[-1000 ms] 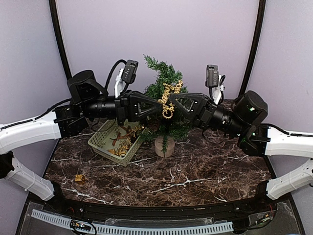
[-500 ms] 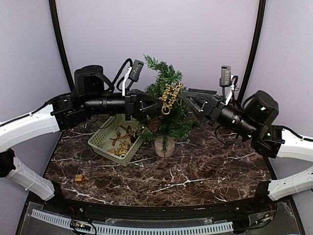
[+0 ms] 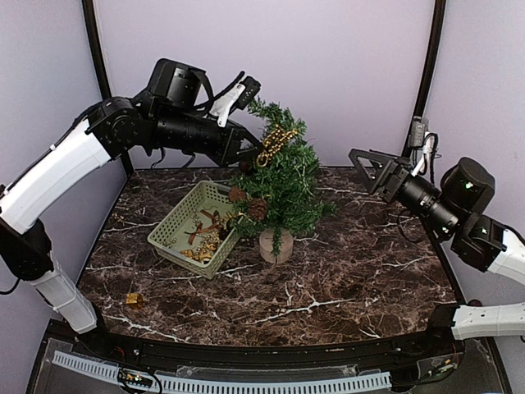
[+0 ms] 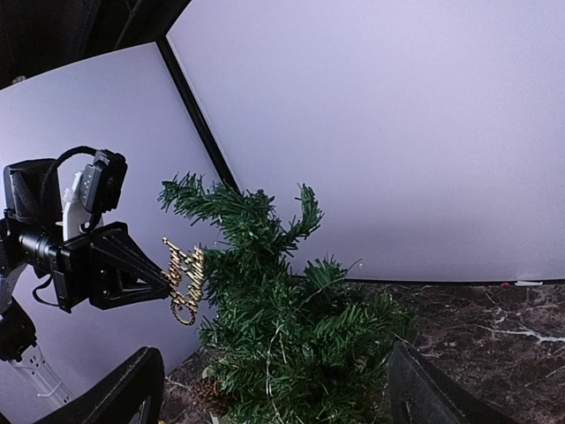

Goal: Decorate the small christmas tree
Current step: Place the ornament words in the gap of branches.

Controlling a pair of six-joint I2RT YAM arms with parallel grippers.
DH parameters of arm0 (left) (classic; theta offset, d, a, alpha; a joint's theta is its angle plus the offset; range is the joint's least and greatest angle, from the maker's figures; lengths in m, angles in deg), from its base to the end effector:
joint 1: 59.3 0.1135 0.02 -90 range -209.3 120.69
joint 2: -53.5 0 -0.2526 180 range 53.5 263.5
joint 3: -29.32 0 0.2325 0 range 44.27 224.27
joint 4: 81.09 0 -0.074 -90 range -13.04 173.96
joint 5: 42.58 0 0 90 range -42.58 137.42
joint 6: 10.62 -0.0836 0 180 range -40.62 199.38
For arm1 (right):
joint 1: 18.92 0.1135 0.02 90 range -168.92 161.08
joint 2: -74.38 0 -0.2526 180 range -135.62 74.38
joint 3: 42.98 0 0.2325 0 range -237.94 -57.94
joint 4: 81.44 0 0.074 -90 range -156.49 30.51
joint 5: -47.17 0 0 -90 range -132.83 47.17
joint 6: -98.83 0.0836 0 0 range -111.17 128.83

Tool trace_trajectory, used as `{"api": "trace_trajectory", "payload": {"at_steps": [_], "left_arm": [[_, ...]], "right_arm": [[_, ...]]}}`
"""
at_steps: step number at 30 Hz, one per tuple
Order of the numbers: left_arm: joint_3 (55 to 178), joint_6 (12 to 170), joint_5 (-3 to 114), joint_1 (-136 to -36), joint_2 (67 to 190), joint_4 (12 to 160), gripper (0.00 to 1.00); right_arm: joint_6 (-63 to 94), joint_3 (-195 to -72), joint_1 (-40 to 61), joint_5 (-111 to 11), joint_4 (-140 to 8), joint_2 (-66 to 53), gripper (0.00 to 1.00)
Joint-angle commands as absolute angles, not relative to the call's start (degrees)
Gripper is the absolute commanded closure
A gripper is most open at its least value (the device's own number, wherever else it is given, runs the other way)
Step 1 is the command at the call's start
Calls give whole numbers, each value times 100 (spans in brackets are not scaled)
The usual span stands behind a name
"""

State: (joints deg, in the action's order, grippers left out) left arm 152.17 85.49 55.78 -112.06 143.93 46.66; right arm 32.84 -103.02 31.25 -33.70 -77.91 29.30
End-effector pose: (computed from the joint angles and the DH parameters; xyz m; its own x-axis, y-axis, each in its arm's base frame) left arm 0.2116 -0.2984 0.4376 -0.2968 0.2164 -0.9301 0.8436 0.5158 -0.1492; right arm 0.1509 0.1602 0.3834 -0.1520 0.4449 -0.8826 -0.6533 0.6249 0.4276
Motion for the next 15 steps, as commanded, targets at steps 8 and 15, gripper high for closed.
{"api": "trace_trajectory", "payload": {"at_steps": [8,15], "left_arm": [[16359,7188,4848,-11186,14993,3307,100],[16292,6556,4809,-11192,14996,3290,100]], "right_arm": [[3237,-10067,3022,-3308,-7720,3231,11],[3269,-10048,3021,-3400,-7828,3183,11]]}}
